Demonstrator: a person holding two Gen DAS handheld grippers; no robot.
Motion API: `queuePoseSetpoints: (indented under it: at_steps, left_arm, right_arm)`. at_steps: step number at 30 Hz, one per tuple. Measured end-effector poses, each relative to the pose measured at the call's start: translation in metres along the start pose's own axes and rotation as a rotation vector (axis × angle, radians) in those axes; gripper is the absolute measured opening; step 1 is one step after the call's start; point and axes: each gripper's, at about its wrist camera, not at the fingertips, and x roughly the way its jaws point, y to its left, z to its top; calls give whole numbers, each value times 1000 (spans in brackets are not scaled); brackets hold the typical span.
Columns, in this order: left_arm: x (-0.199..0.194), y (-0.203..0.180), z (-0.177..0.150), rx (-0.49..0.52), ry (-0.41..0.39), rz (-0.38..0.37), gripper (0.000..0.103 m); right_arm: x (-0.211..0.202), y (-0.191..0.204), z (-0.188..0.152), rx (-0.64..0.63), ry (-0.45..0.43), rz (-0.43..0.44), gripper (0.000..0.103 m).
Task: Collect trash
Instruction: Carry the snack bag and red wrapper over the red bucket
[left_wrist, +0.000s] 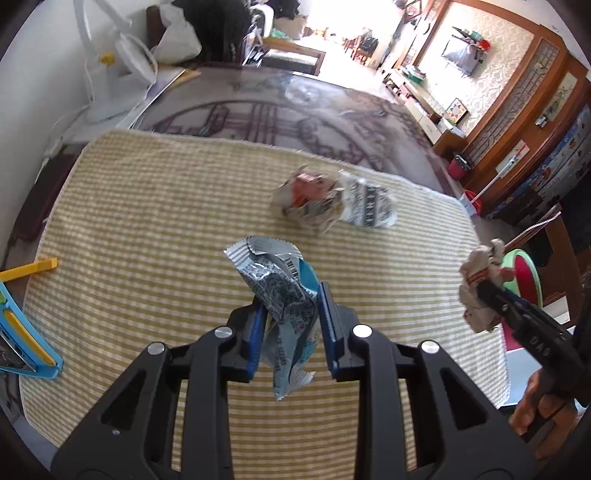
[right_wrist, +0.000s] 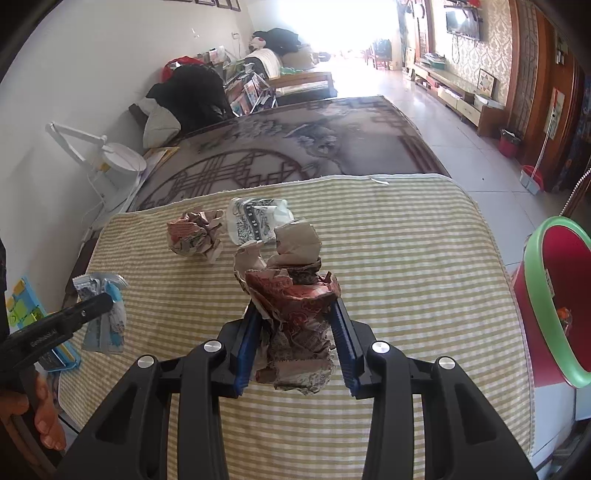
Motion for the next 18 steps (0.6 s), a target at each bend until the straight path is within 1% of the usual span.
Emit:
queuePoseSetpoints:
  at_steps: [2, 4, 6, 9, 11, 13, 16, 18]
  left_arm:
    - [-1, -10, 2, 36, -12, -1, 26]
    - [6, -21, 8, 74, -8, -22, 26]
    - [10, -30, 9, 97, -4, -48, 26]
    - [16, -46, 9, 140, -9, -67, 26]
    - [20, -57, 8, 165, 13, -96, 26]
    - [21, -74, 7, 211, 13, -105, 26]
    - [22, -94, 9, 219, 22, -130, 26]
    - [22, -116, 7, 257, 14, -132, 26]
  right_arm:
    - [-7, -2, 2, -8, -21, -29, 37]
    - [-16, -8, 3, 10, -41, -75, 37]
    - [-23, -15, 3, 37, -42, -96, 37]
    - [-32, -24, 2, 43, -57, -170, 37]
    - [-40, -33, 2, 73, -72, -180, 37]
    - [-50, -41, 3, 83, -88, -200, 37]
    - [-67, -56, 2, 89, -117, -222, 37]
    - [-79, -70, 1, 95, -135, -236, 37]
